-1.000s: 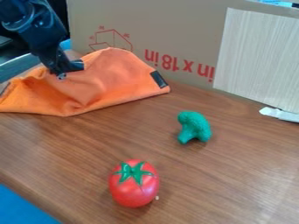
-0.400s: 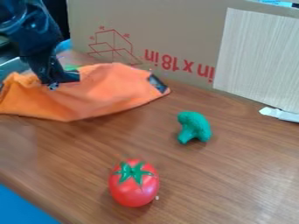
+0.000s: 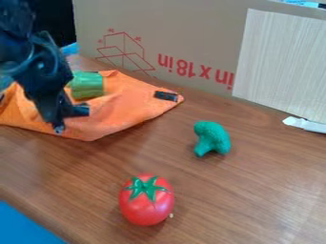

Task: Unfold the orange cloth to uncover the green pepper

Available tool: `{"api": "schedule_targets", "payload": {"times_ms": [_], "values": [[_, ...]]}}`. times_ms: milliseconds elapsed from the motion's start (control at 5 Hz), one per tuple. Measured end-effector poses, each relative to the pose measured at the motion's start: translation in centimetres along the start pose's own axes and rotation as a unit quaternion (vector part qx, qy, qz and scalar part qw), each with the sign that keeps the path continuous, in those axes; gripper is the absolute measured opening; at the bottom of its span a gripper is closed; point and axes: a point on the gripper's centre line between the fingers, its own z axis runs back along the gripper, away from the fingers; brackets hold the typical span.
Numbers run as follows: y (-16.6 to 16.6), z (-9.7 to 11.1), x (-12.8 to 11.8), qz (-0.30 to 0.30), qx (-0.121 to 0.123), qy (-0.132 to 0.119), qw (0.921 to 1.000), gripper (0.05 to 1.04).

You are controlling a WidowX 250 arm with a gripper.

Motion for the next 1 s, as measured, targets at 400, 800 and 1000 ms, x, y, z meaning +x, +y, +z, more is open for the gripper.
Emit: {"api": "schedule_targets", "payload": {"times_ms": [400,800,1000], "values": [[-4.0,-1.2,-1.9,-0.042,0.023,-0.003,0.9988,0.062],[-6.2,-0.9,-2.3,-0.046,0.016,0.000,0.9988,0.062],[-6.4,-0.9,-1.8,-0.027,-0.007,0.020,0.9994,0.088]]}}
